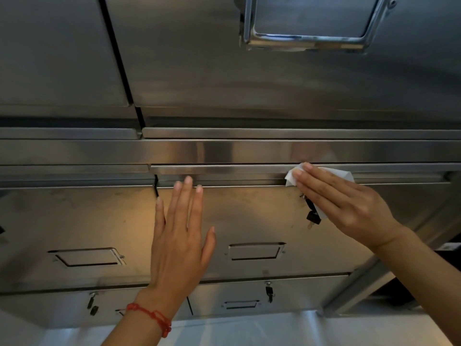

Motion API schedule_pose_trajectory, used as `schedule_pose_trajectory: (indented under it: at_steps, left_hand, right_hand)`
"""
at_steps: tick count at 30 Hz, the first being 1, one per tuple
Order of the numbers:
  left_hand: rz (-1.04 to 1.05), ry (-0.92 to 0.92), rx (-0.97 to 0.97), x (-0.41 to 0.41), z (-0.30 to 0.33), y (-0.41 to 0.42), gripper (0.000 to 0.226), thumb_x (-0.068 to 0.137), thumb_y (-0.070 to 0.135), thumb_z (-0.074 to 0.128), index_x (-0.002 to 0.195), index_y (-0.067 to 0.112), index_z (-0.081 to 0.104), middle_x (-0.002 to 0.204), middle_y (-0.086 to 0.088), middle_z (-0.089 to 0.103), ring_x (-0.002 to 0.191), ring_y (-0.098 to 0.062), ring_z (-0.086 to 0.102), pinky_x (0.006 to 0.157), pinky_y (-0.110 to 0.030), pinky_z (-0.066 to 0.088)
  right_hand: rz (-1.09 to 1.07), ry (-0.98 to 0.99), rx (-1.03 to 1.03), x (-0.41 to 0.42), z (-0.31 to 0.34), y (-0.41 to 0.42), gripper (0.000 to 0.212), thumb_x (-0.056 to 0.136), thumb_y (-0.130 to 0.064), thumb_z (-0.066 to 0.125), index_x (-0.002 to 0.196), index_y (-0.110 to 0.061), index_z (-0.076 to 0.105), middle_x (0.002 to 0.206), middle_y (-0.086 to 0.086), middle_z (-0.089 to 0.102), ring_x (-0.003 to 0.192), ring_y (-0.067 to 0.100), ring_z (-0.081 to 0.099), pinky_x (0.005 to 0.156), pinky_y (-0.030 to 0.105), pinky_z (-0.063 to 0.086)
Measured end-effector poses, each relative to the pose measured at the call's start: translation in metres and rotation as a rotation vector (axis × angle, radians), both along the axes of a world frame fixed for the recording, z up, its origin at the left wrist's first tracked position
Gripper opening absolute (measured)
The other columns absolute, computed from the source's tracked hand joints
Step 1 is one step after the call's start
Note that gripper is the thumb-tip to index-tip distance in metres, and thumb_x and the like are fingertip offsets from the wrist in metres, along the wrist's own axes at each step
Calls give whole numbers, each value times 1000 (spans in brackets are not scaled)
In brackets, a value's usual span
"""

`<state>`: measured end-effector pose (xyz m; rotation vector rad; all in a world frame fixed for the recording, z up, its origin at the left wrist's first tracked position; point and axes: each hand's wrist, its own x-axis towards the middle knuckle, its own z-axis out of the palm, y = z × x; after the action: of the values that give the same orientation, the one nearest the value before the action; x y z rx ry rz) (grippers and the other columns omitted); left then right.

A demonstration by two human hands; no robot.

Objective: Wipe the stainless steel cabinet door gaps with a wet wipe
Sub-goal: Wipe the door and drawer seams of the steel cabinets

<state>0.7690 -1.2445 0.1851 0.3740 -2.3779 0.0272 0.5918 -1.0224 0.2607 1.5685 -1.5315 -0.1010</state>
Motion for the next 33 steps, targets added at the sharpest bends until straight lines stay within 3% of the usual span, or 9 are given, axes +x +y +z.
schedule_pose_trajectory:
  at_steps: [21,33]
  left_hand:
    - [-175,-28,10,-20,-4,24,61,89,30,39,142,2,27,150,-18,27,140,-29,20,111,-52,17]
    - [-97,-80,17,-38,-8,58,61,91,33,35,143,5,24,151,-16,24,142,-27,16,113,-50,14]
  right_hand:
    - [-66,-61,-42,14,-4,3,29,82,6,57,109,7,66,119,21,61,111,35,59,88,45,53]
    - [17,-71,-66,-12,-6,17,26,93,5,46,114,5,61,122,20,58,113,34,56,93,45,46]
